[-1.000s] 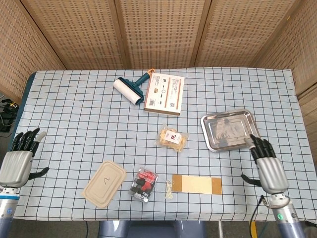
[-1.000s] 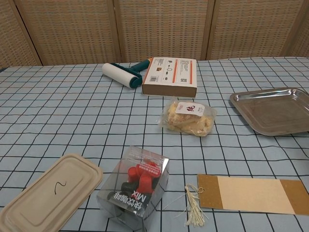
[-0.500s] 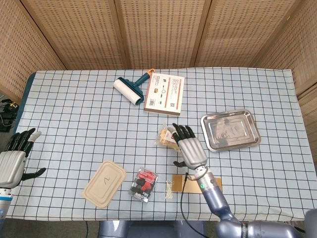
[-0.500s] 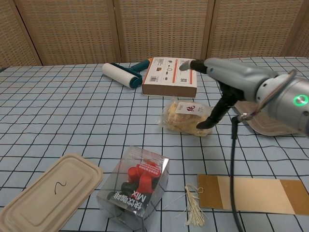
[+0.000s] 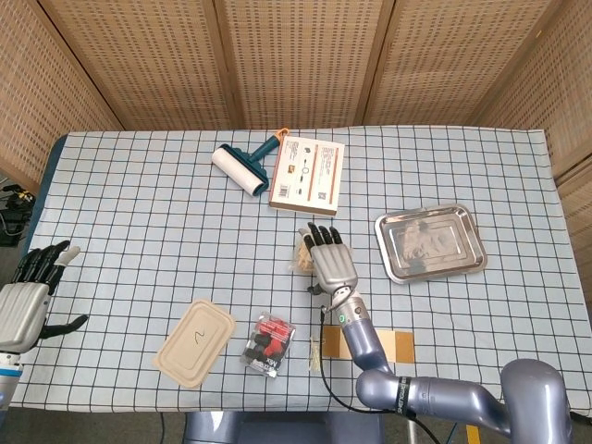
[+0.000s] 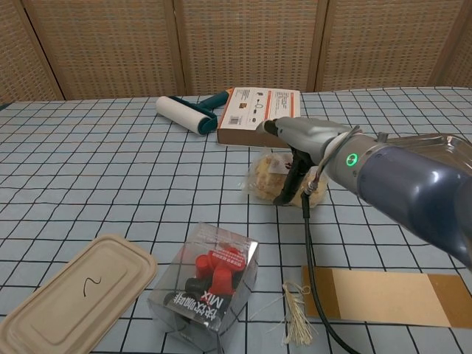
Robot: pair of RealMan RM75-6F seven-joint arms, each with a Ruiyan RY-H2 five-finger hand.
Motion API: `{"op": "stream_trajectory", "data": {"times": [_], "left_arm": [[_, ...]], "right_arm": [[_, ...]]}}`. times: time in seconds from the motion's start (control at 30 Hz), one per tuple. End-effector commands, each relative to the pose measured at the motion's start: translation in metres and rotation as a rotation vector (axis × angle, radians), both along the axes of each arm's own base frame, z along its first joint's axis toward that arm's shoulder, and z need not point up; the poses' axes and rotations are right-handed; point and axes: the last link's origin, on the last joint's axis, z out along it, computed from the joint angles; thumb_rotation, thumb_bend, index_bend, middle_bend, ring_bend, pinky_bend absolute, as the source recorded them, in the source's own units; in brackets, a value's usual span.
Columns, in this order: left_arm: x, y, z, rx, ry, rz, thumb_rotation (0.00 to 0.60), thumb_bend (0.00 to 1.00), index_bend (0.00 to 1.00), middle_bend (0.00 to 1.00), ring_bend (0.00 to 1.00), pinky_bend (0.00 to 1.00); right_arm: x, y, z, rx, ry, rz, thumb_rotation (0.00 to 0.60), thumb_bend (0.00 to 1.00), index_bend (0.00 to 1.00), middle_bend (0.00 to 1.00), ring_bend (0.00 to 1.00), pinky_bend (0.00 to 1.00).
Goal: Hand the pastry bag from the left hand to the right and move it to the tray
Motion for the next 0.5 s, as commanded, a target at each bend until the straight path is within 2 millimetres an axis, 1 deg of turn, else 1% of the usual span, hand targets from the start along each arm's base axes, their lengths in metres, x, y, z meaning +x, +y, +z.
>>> {"op": "stream_trajectory", "data": {"times": [0.03, 0.13, 0.2, 0.23, 0.27, 0.3, 0.33, 0.37, 0.4, 0.43, 0.47, 0.5], "left_arm": [[0.001, 0.0, -0.001, -0.007, 0.0, -0.002, 0.6, 0.02, 0.0, 0.0, 0.0, 0.0], [0.002, -0.001, -0.002, -0.014, 0.002, -0.008, 0.6, 0.02, 0.0, 0.0, 0.0, 0.0], [0.003, -0.001, -0.003, -0.017, 0.004, -0.01, 0.6, 0.02, 0.0, 0.0, 0.0, 0.0], [0.003, -0.001, -0.003, -0.016, 0.006, -0.011, 0.6, 0.02, 0.0, 0.0, 0.0, 0.0], [0.003, -0.001, -0.003, -0.013, 0.009, -0.012, 0.6, 0.02, 0.0, 0.0, 0.0, 0.0], [0.004, -0.001, -0.003, -0.008, 0.01, -0.015, 0.6, 0.02, 0.0, 0.0, 0.0, 0.0], [0.004, -0.002, -0.003, -0.005, 0.009, -0.016, 0.6, 0.02, 0.0, 0.0, 0.0, 0.0], [0.004, -0.002, -0.003, -0.004, 0.009, -0.015, 0.6, 0.02, 0.0, 0.0, 0.0, 0.0], [0.004, -0.002, -0.003, -0.004, 0.009, -0.015, 0.6, 0.02, 0.0, 0.0, 0.0, 0.0], [0.004, -0.001, -0.003, -0.005, 0.01, -0.013, 0.6, 0.02, 0.0, 0.0, 0.0, 0.0], [0.004, -0.001, -0.004, -0.006, 0.012, -0.012, 0.6, 0.02, 0.0, 0.0, 0.0, 0.0], [0.004, -0.001, -0.004, -0.008, 0.013, -0.012, 0.6, 0.02, 0.0, 0.0, 0.0, 0.0]], "right_arm": [[-0.007, -0.004, -0.005, 0.023, 0.015, -0.029, 0.6, 0.08, 0.0, 0.0, 0.0, 0.0], [-0.016, -0.006, -0.01, 0.033, 0.033, -0.051, 0.6, 0.08, 0.0, 0.0, 0.0, 0.0], [-0.022, -0.008, -0.013, 0.029, 0.046, -0.06, 0.6, 0.08, 0.03, 0.0, 0.0, 0.01], [-0.025, -0.008, -0.015, 0.025, 0.052, -0.064, 0.6, 0.08, 0.06, 0.0, 0.0, 0.05], [-0.027, -0.009, -0.017, 0.019, 0.055, -0.066, 0.6, 0.09, 0.12, 0.01, 0.01, 0.12], [-0.029, -0.011, -0.018, -0.009, 0.055, -0.061, 0.6, 0.1, 0.18, 0.05, 0.04, 0.2], [-0.029, -0.012, -0.02, -0.044, 0.046, -0.051, 0.6, 0.12, 0.25, 0.12, 0.1, 0.29], [-0.03, -0.012, -0.021, -0.064, 0.035, -0.044, 0.6, 0.14, 0.35, 0.23, 0.19, 0.39], [-0.03, -0.011, -0.022, -0.073, 0.03, -0.04, 0.6, 0.16, 0.41, 0.3, 0.27, 0.45], [-0.03, -0.011, -0.023, -0.084, 0.024, -0.033, 0.6, 0.17, 0.49, 0.39, 0.36, 0.52], [-0.03, -0.011, -0.023, -0.093, 0.021, -0.024, 0.6, 0.18, 0.56, 0.45, 0.43, 0.57], [-0.031, -0.011, -0.023, -0.1, 0.024, -0.02, 0.6, 0.18, 0.59, 0.48, 0.46, 0.59]]}}
